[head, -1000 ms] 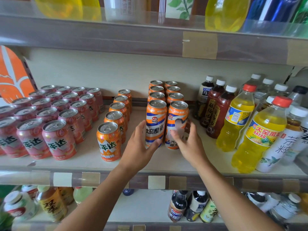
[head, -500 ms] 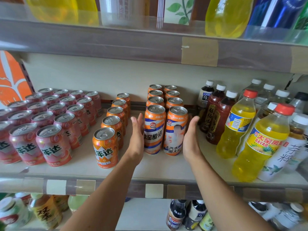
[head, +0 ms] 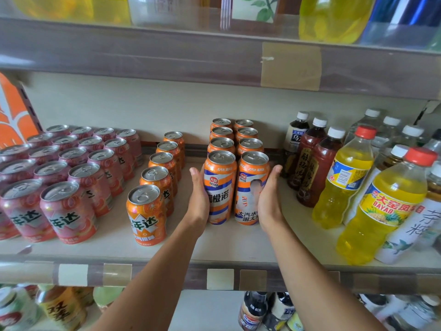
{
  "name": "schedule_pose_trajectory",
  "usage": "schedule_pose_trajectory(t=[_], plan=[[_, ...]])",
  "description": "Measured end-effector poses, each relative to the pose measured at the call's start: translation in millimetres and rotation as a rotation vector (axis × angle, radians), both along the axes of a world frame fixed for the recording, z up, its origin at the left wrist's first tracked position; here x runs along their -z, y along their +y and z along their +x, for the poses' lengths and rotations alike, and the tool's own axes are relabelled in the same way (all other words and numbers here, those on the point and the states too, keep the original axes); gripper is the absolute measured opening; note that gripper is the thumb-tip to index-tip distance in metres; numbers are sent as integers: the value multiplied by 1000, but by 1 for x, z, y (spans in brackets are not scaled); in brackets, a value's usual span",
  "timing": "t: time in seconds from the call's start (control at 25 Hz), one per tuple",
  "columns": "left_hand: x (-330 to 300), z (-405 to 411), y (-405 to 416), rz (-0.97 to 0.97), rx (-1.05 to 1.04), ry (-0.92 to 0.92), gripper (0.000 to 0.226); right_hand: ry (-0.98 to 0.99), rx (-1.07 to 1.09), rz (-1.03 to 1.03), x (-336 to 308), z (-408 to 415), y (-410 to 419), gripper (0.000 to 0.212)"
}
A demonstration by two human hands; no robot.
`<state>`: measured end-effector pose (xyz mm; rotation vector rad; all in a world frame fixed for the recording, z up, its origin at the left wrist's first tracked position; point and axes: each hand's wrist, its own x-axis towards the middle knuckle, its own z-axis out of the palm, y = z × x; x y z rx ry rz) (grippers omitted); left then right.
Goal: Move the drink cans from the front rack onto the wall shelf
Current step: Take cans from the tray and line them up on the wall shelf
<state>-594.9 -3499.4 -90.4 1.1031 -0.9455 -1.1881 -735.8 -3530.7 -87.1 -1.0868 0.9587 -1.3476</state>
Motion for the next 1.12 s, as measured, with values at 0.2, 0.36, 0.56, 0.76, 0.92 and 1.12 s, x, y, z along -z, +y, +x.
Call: schedule_pose_trajectory(t=[0.2, 0.36, 0.56, 0.76, 0.92, 1.12], plan=[[-7, -5, 4, 29, -33, 15, 66, 21, 24, 5, 3, 2, -2, 87], [-8, -3, 7, 3, -19, -6, 71, 73, 32, 16, 3, 2, 1, 90], [-10, -1, 13, -139, -48, -48, 64, 164, 42, -31, -1, -6, 7, 105], [-28, -4, 23, -374, -80, -270, 81, 394, 245, -452, -16, -12, 20, 92], [-44, 4, 19, -415, -7, -325, 64, 600, 230, -607, -24, -21, 7, 82], [-55, 11, 18, -403, -26, -507, 61, 726, 207, -729, -30, -28, 0, 54]])
